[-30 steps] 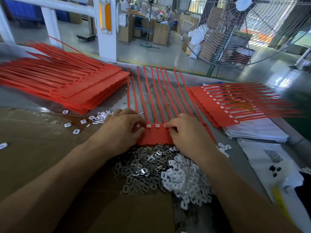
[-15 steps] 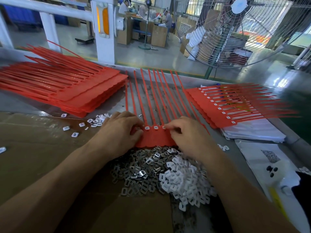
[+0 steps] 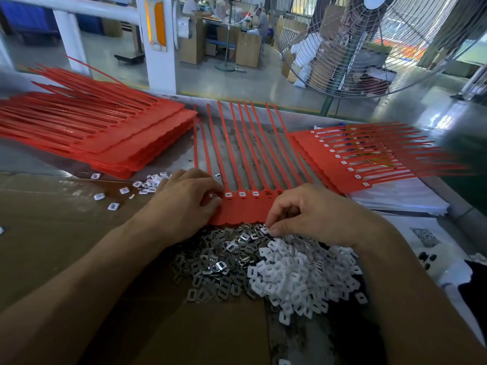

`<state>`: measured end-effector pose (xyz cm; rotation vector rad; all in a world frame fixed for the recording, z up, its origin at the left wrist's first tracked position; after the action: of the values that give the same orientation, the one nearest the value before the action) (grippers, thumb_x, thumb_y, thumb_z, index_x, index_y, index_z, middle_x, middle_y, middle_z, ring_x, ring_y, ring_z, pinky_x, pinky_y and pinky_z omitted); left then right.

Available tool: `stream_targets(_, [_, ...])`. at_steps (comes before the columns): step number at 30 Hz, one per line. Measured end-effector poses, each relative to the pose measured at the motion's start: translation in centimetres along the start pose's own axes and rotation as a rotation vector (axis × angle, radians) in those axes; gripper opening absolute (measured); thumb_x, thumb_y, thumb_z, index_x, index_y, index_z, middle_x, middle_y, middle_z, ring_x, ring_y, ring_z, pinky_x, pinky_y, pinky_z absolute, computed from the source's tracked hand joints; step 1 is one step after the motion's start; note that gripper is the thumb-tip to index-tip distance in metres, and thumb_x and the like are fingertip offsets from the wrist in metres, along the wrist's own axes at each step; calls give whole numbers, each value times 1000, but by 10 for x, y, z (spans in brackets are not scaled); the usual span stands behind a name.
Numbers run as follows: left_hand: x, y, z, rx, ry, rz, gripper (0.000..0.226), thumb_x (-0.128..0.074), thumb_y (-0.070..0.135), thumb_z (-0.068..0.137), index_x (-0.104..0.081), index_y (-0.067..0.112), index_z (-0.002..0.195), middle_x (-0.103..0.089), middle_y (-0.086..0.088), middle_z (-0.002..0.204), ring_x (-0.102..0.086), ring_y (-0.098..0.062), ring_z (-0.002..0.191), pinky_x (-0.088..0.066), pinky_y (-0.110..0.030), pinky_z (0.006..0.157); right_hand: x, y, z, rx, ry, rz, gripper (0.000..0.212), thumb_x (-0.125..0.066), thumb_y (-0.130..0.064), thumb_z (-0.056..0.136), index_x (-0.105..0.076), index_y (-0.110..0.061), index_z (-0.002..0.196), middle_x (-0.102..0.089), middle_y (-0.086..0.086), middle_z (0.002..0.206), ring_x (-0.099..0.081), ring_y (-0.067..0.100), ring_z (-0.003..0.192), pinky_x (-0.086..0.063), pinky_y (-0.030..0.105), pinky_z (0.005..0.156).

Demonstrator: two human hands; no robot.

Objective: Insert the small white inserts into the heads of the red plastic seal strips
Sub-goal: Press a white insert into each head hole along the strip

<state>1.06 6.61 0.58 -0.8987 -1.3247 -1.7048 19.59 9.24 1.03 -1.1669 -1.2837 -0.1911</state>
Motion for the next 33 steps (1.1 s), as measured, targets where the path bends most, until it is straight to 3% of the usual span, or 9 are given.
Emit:
stream_targets(7, [1,1,0,8,-1,0,32,-54,43,98,-63,39,128,-52,12,136,-41,-16,128,-32,-45,113,3,1,-2,36,6,164,7,-81,-32,89,-74,-31,86,-75,-7,81,-65,4,68,-51,25,66])
stream_targets(13, [1,1,-1,-1,-8,-3,30,-56,42,97,-63,39,127,-52,11,137,-41,-16,129,-33,-47,113,28,22,3,-55,407,305,6,-77,-24,92,-76,-29,91,-75,-14,80,-62,-5,64,-46,15,63])
stream_targets(16, [1,1,-1,-8,-5,-14,29,-58,40,97,-64,38,125,-52,11,136,-41,-16,128,-33,-47,112,29,34,6,-130,515,299,7,-77,-23,92,-77,-30,94,-76,-15,85,-66,-5,69,-47,19,67])
stream_targets(18, [1,1,-2,-11,-7,-13,28,-58,40,96,-65,38,124,-52,12,135,-42,-16,127,-34,-48,112,27,37,10,-165,532,270,10,-78,-23,91,-77,-30,98,-76,-13,90,-69,0,79,-52,25,72])
stream_targets(21, [1,1,-2,-11,-11,-8,29,-57,40,96,-64,38,124,-52,12,136,-41,-16,127,-34,-48,112,24,39,16,-190,537,230,11,-78,-21,92,-76,-29,101,-74,-13,93,-68,1,87,-50,21,75])
stream_targets(28, [0,0,-2,-3,-19,-15,28,-54,42,97,-63,40,123,-51,13,135,-39,-15,127,-34,-47,113,22,38,19,-205,531,184,14,-80,-20,90,-76,-33,91,-66,-21,82,-58,-22,77,-41,2,59])
stream_targets(33, [0,0,-2,-1,-21,-12,28,-54,42,97,-63,40,123,-51,13,136,-40,-15,128,-33,-48,113,22,35,19,-218,532,170,12,-80,-20,90,-78,-31,95,-65,-21,85,-62,-10,78,-39,5,61])
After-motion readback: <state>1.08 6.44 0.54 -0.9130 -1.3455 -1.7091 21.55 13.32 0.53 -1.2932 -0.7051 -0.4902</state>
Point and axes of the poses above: each hand's wrist, its own z-axis towards the middle knuckle, its own x-axis out of the back of the hand, y = z × x, the point moved 10 cm from there along z, towards the middle knuckle
